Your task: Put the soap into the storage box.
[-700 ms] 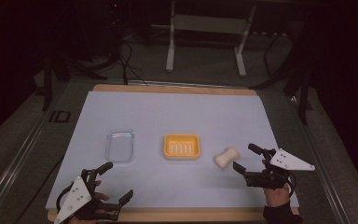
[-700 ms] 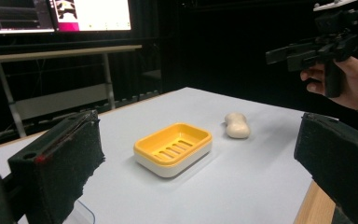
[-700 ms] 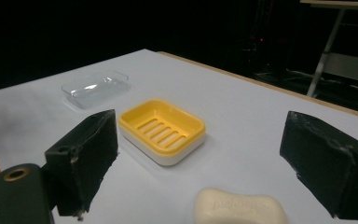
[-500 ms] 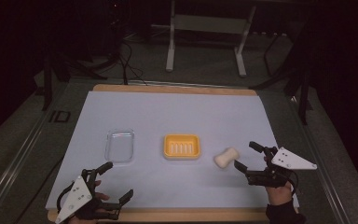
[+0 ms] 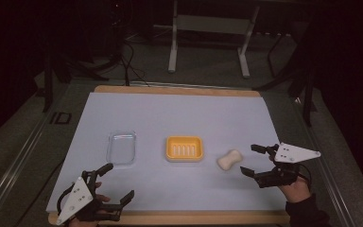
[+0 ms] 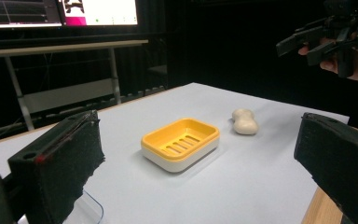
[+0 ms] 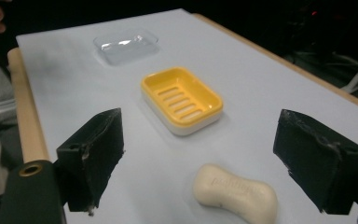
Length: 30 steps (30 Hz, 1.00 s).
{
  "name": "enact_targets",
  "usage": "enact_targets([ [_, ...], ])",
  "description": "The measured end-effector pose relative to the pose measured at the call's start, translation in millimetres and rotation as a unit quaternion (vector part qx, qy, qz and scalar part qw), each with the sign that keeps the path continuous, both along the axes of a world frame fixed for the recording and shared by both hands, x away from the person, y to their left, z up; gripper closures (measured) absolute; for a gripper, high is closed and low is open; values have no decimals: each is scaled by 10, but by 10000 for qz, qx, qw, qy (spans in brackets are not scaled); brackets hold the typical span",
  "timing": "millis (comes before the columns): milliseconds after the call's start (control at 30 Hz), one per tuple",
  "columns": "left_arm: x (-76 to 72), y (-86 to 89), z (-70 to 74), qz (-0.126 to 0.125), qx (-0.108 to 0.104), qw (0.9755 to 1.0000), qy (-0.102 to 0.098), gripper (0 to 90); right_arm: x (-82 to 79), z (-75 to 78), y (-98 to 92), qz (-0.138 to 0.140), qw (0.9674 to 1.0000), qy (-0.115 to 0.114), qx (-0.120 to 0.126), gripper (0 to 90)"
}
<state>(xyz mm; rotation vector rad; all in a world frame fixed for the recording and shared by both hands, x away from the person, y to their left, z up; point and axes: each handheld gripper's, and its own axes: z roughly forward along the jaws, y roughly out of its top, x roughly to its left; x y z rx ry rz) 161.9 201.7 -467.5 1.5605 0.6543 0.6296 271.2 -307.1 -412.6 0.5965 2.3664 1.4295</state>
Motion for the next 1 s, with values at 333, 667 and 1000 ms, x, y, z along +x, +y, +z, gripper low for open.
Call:
enact_targets([
  [333, 4, -44, -26, -86, 100, 9999, 66, 11, 102, -25, 109, 797, 9931, 673, -541, 152],
  [667, 20, -53, -28, -123, 127, 9998, 92, 11, 136, -179, 286, 1375, 9753, 1215, -1231, 139],
  [1000, 28, -67, -34, -164, 215, 9995, 131, 11, 231, -280, 477, 1598, 9454, 1790, -2207, 142],
])
